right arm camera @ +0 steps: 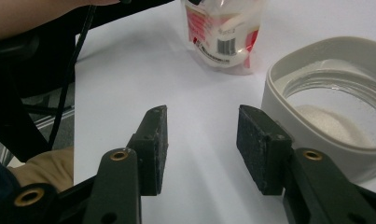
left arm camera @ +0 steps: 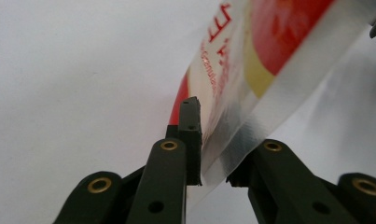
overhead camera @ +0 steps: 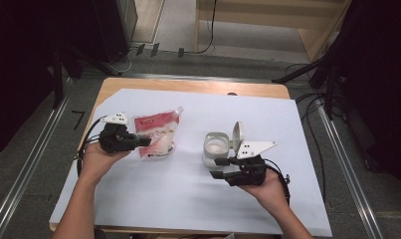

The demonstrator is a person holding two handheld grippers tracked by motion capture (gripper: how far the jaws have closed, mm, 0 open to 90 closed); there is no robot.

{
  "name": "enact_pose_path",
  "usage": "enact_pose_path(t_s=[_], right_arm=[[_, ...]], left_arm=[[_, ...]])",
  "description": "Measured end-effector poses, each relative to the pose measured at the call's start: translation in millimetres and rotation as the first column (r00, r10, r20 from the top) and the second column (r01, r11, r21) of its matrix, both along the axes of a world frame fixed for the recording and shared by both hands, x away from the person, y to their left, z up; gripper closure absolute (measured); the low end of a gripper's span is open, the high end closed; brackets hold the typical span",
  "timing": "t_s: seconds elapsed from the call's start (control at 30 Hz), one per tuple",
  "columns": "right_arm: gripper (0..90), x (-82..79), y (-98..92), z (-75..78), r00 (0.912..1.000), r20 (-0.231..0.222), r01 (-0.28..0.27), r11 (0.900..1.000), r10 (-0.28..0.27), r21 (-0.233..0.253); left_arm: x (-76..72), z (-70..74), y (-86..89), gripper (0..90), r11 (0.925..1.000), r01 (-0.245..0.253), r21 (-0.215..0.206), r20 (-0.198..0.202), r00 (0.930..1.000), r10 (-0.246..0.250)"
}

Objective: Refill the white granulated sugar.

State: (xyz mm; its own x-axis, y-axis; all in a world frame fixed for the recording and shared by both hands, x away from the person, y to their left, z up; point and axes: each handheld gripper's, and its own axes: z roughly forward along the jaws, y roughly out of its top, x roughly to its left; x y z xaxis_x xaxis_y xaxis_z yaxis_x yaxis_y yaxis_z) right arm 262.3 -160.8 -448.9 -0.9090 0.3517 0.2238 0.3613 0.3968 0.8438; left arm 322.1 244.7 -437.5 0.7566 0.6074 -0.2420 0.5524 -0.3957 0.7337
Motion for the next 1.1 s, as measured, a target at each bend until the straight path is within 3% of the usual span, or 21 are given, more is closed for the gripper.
enact_pose_path(t_s=[0.27,0.43,0.67,0.8,1.0,1.1], right_arm=[[53.6,1.2,-1.3,-0.2,1.0000,-0.005,0.008,1.000,-0.008,0.001],[53.5,2.0,-3.1,0.4,0.9999,-0.001,0.012,1.000,-0.012,-0.001],[53.4,3.5,-6.9,2.1,0.9996,0.003,0.028,1.000,-0.028,0.001],[52.6,5.0,-9.0,1.9,0.9994,-0.007,0.035,0.999,-0.035,-0.008],[52.1,6.3,-11.6,1.2,0.9992,-0.019,0.035,0.999,-0.035,-0.016],[51.5,6.7,-12.9,1.6,0.9992,-0.024,0.033,0.999,-0.033,-0.016]], left_arm=[[0.5,0.4,3.3,71.8,0.9999,0.000,-0.012,-0.018,0.9998,0.000],[-2.2,1.7,9.6,64.6,0.9977,0.012,-0.067,0.002,0.9999,-0.012],[-3.2,1.9,9.9,57.1,0.9989,0.017,-0.044,0.014,0.9998,-0.017],[-5.3,2.4,9.0,47.9,0.9998,-0.002,-0.022,0.031,0.9995,0.003],[-8.4,4.1,12.3,46.4,0.9997,-0.018,-0.015,0.030,0.9994,0.018],[-11.4,5.2,14.5,45.5,0.9997,-0.023,0.012,0.034,0.9992,0.022]])
